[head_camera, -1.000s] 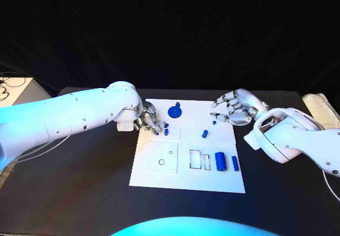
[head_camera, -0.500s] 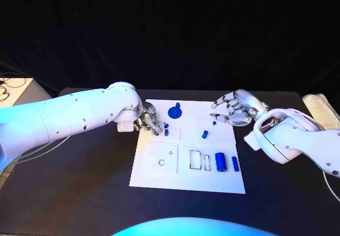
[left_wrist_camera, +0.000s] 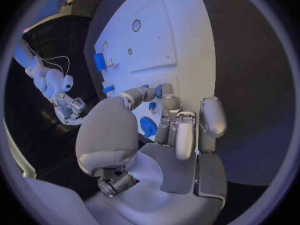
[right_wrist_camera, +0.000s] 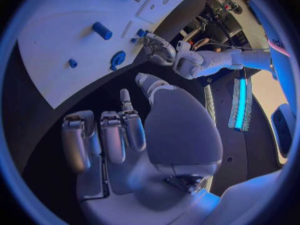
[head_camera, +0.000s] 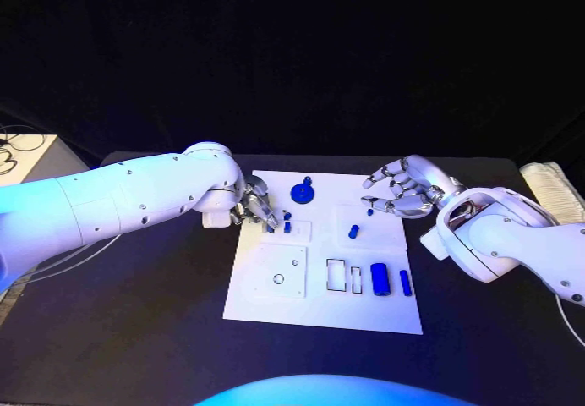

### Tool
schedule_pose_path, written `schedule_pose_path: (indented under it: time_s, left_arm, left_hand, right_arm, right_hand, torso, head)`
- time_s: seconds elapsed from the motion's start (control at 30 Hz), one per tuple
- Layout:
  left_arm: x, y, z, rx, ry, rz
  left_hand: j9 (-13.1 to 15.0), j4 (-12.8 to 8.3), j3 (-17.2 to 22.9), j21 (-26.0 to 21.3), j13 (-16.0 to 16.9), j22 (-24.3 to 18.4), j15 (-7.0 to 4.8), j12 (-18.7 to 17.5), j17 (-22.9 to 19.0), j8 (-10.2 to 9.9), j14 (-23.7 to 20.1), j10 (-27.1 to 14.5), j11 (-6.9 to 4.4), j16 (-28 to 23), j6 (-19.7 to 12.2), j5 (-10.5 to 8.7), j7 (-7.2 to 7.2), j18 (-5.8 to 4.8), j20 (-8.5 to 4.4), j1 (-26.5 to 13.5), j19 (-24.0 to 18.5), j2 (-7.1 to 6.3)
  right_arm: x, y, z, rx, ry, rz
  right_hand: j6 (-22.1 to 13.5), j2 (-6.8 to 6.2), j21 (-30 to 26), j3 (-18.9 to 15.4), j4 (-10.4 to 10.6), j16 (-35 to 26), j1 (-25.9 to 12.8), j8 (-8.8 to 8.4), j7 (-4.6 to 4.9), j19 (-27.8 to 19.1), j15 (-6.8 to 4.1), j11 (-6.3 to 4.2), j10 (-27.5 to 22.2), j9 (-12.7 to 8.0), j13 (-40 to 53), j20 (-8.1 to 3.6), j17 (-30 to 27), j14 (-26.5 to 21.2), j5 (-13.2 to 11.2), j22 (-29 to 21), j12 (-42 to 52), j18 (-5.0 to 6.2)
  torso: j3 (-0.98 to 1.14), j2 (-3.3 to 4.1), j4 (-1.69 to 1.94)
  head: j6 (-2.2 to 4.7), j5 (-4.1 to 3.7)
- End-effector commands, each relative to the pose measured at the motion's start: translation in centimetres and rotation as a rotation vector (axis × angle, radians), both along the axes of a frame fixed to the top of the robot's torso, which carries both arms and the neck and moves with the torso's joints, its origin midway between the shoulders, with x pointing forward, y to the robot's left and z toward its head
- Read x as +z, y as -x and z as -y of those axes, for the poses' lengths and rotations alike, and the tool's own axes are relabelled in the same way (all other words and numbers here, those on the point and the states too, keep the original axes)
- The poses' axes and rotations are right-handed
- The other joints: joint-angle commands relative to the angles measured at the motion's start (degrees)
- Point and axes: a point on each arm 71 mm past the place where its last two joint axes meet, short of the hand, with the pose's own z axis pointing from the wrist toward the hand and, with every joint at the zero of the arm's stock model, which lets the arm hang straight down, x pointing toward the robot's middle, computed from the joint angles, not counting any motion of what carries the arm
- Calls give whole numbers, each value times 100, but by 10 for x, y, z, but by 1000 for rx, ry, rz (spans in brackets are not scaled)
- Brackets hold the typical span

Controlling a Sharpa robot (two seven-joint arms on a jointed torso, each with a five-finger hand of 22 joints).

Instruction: Assemble the parts on the task board

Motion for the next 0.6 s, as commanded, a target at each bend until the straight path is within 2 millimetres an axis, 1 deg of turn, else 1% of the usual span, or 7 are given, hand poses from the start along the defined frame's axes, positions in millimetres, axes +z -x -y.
schedule_pose_path:
  time_s: [0.03, 0.2, 0.23, 0.47, 0.6]
  left_arm:
    - [-2, 3, 2, -3, 15, -10]
    - [6, 3, 0, -20, 18, -21]
    - [7, 3, 0, -23, 18, -22]
    - [23, 1, -4, -49, 10, -28]
    - [29, -1, -2, -62, 7, -31]
  left_hand:
    - [-26, -1365, 1392, 26, 10, 12, -32, 29, 1510, -13, 597, 85, -46, 24, 55, 27, -3, -45, -1, 156, 29, 86]
    - [-33, -1377, 1402, 34, 27, 21, -38, 40, 1510, -14, 597, 104, -52, 24, 73, 38, -10, -46, -6, 154, 34, 73]
    - [-33, -1377, 1402, 34, 27, 21, -38, 40, 1510, -14, 597, 104, -52, 24, 73, 38, -10, -46, -6, 154, 34, 73]
    - [-38, -1386, 1409, 37, 32, 23, -42, 44, 1510, -15, 597, 114, -57, 24, 85, 45, -15, -46, -9, 154, 34, 65]
    - [-39, -1388, 1410, 37, 30, 21, -42, 42, 1510, -15, 597, 114, -57, 24, 87, 47, -16, -45, -10, 154, 32, 63]
  right_arm:
    - [-1, 1, -2, 21, 14, -3]
    - [-1, 0, -2, 21, 16, -5]
    - [-1, 0, -2, 21, 16, -5]
    - [-1, 0, -2, 20, 17, -6]
    - [-1, 0, -2, 20, 17, -6]
  right_hand:
    - [-44, -33, 13, 36, 8, -33, 3, 37, 10, 600, -30, -30, 28, 9, 972, -2, 1383, 573, 36, 1507, 1, -83]
    - [-44, -33, 13, 36, 8, -33, 3, 37, 10, 600, -30, -30, 28, 9, 972, -2, 1383, 573, 36, 1507, 1, -83]
    - [-44, -33, 13, 36, 8, -33, 3, 37, 10, 600, -30, -30, 28, 9, 972, -2, 1383, 573, 36, 1507, 1, -83]
    - [-44, -33, 13, 36, 8, -33, 3, 37, 10, 600, -30, -30, 28, 9, 972, -2, 1383, 573, 36, 1507, 1, -83]
    - [-46, -33, 13, 39, 8, -34, 3, 41, 9, 600, -30, -30, 25, 9, 969, -2, 1381, 573, 43, 1507, -2, -83]
  torso:
    - [0, -4, 4]
    - [-2, -4, 3]
    - [2, -2, 2]
    - [7, -4, 4]
    - [4, 0, -2]
  head:
    - [4, -2]
    - [0, 1]
    - [2, 4]
    - [-3, 12]
    - [7, 22]
